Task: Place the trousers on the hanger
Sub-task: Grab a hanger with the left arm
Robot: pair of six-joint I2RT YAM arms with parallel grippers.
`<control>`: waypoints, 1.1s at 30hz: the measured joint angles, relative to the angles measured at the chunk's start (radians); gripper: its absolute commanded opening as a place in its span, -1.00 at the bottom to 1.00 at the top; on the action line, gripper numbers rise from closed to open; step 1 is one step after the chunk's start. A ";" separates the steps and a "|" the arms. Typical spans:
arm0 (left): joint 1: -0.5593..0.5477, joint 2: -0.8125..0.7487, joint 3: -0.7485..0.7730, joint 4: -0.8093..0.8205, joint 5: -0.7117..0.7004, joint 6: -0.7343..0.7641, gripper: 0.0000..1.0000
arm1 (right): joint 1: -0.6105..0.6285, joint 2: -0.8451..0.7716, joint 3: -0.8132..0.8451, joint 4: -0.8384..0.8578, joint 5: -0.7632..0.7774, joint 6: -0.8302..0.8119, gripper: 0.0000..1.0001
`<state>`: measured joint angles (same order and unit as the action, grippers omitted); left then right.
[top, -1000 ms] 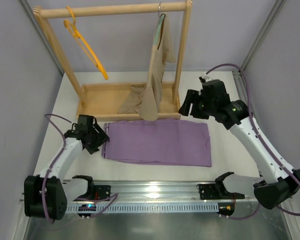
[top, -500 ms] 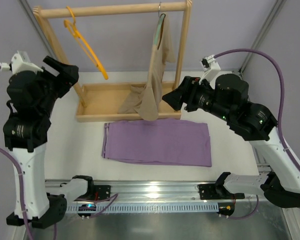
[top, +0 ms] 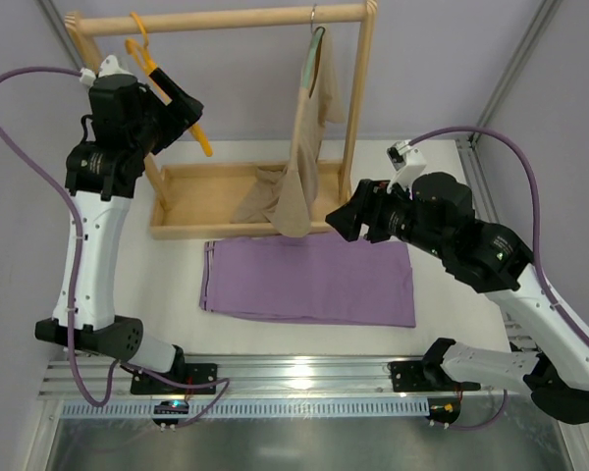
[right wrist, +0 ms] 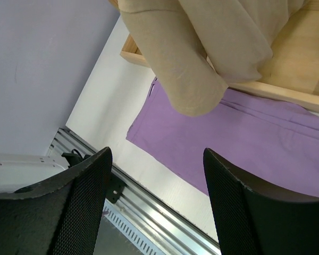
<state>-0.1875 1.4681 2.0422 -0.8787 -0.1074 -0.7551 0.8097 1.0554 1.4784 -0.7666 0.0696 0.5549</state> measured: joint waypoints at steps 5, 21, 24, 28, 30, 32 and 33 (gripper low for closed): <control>-0.054 0.048 0.004 0.010 -0.050 0.009 0.58 | 0.000 -0.043 -0.044 0.003 0.006 -0.011 0.45; -0.054 -0.032 -0.044 -0.001 -0.237 0.148 -0.13 | 0.000 -0.045 -0.097 0.010 0.016 -0.028 0.45; -0.054 -0.044 -0.047 0.017 -0.233 0.168 -0.37 | 0.000 -0.045 -0.102 0.011 0.016 -0.028 0.45; -0.054 -0.043 -0.048 0.045 -0.201 0.211 -0.68 | 0.000 -0.045 -0.103 0.021 0.013 -0.025 0.45; -0.054 -0.043 -0.050 0.069 -0.163 0.231 -0.85 | 0.000 -0.045 -0.105 0.027 0.013 -0.024 0.45; -0.054 -0.044 -0.051 0.092 -0.131 0.247 -0.99 | 0.000 -0.045 -0.108 0.035 0.013 -0.023 0.45; -0.054 -0.044 -0.051 0.101 -0.113 0.256 -1.00 | 0.000 -0.045 -0.110 0.037 0.013 -0.022 0.45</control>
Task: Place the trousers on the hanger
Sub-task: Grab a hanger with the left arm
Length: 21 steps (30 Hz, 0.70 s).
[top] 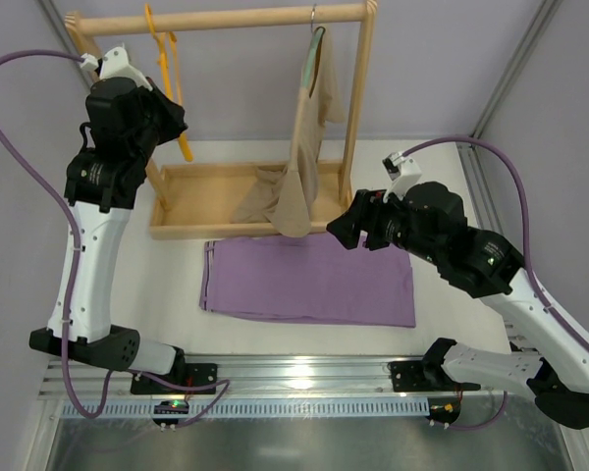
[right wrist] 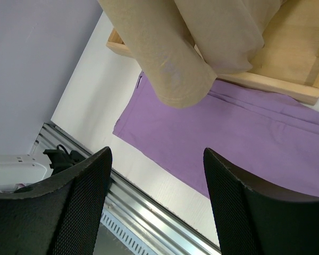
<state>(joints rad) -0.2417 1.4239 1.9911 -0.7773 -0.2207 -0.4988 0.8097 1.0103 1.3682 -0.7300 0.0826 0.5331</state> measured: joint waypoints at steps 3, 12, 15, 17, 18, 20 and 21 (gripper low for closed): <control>0.000 -0.004 -0.003 0.028 0.036 0.016 -0.99 | 0.000 0.000 -0.005 0.002 0.000 0.003 0.45; 0.000 -0.054 -0.034 0.087 0.100 0.072 -0.99 | 0.000 0.000 -0.006 0.004 0.001 0.020 0.45; 0.000 -0.100 -0.080 0.119 0.115 0.085 -0.99 | 0.000 0.000 -0.012 0.004 0.002 0.021 0.45; 0.000 -0.129 -0.111 0.127 0.121 0.090 -0.99 | 0.000 -0.001 -0.021 0.005 0.004 0.023 0.46; 0.000 -0.142 -0.127 0.132 0.123 0.091 -1.00 | 0.000 -0.003 -0.026 0.005 0.006 0.023 0.46; 0.000 -0.166 -0.159 0.140 0.134 0.092 -1.00 | 0.000 -0.003 -0.032 0.003 0.010 0.023 0.47; 0.000 -0.176 -0.175 0.143 0.138 0.092 -1.00 | 0.000 -0.003 -0.034 0.003 0.012 0.023 0.51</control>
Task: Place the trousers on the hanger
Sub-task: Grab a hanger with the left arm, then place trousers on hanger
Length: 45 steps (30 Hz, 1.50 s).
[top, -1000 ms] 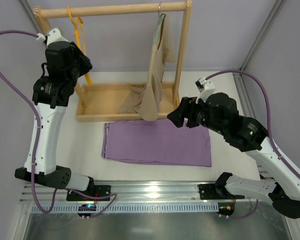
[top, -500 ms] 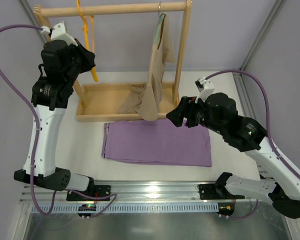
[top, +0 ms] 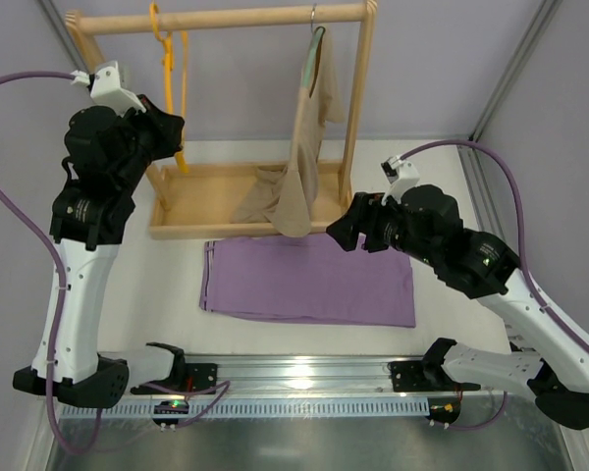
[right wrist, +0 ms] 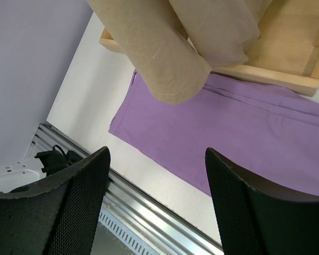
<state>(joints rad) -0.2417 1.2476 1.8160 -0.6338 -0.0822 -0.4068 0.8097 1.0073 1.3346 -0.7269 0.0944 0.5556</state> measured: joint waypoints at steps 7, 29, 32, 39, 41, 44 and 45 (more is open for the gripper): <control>0.000 -0.082 -0.139 -0.005 0.048 -0.003 -0.99 | 0.000 -0.037 -0.062 -0.007 0.027 -0.004 0.56; -0.034 -0.532 -0.820 0.043 0.136 -0.198 -0.99 | -0.369 -0.103 -0.595 0.054 0.037 0.067 0.66; -0.092 -0.591 -0.921 0.056 0.126 -0.243 -0.99 | -0.447 -0.104 -0.636 0.049 0.028 0.070 0.73; -0.265 -0.713 -1.175 0.106 0.057 -0.370 -0.99 | -0.694 -0.059 -0.669 0.080 -0.032 0.046 0.81; -0.359 -0.735 -1.226 0.111 -0.010 -0.399 -0.99 | -0.759 -0.024 -0.687 0.093 -0.081 0.030 0.82; -0.504 -0.766 -1.268 0.145 -0.110 -0.435 -0.99 | -0.835 0.052 -0.717 0.122 -0.142 0.000 0.81; -0.546 -0.774 -1.282 0.160 -0.143 -0.451 -1.00 | -0.850 0.076 -0.726 0.130 -0.156 -0.008 0.79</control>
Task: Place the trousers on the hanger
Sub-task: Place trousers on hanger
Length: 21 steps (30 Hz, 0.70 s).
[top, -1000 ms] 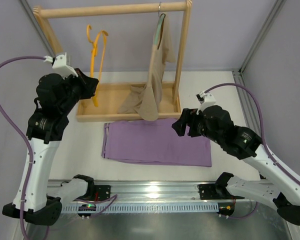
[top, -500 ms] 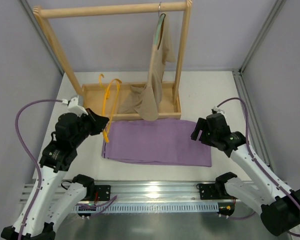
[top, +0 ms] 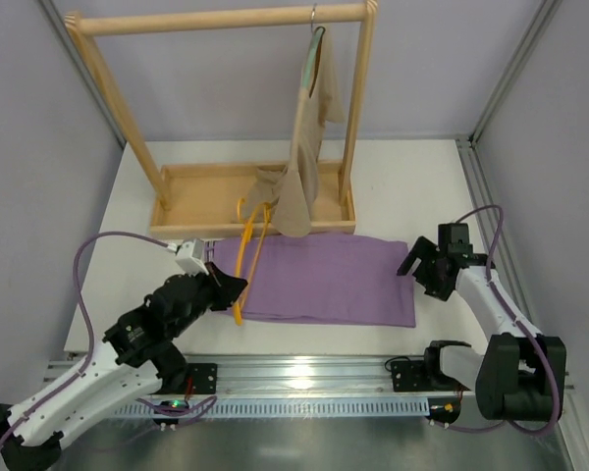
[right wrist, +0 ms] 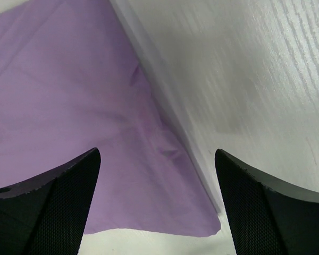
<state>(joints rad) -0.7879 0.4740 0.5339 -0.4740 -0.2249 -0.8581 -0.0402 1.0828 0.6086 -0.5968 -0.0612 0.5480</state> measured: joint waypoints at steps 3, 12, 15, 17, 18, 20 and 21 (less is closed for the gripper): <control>-0.145 -0.015 -0.061 0.056 -0.101 -0.039 -0.99 | -0.021 0.058 -0.024 0.027 -0.047 -0.026 0.71; -0.564 0.079 -0.113 0.106 -0.443 -0.164 -1.00 | -0.023 0.106 -0.073 0.109 -0.153 -0.052 -0.26; -0.649 0.102 -0.115 0.111 -0.520 -0.206 -0.99 | -0.023 0.081 -0.101 0.126 -0.185 -0.050 -0.68; -0.670 0.105 -0.123 0.126 -0.541 -0.221 -1.00 | -0.022 0.041 -0.116 0.128 -0.203 -0.051 -0.90; -0.677 0.104 -0.133 0.137 -0.549 -0.231 -0.99 | -0.013 0.009 -0.125 0.127 -0.210 -0.047 -0.92; -0.678 0.080 -0.165 0.169 -0.554 -0.238 -0.99 | 0.015 -0.059 -0.132 0.120 -0.225 -0.044 -0.92; -0.679 0.062 -0.184 0.186 -0.554 -0.238 -1.00 | 0.042 -0.099 -0.132 0.117 -0.229 -0.038 -0.92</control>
<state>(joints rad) -1.4666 0.5362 0.3500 -0.2882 -0.7792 -1.0962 0.0017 0.9836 0.4770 -0.4801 -0.2905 0.5098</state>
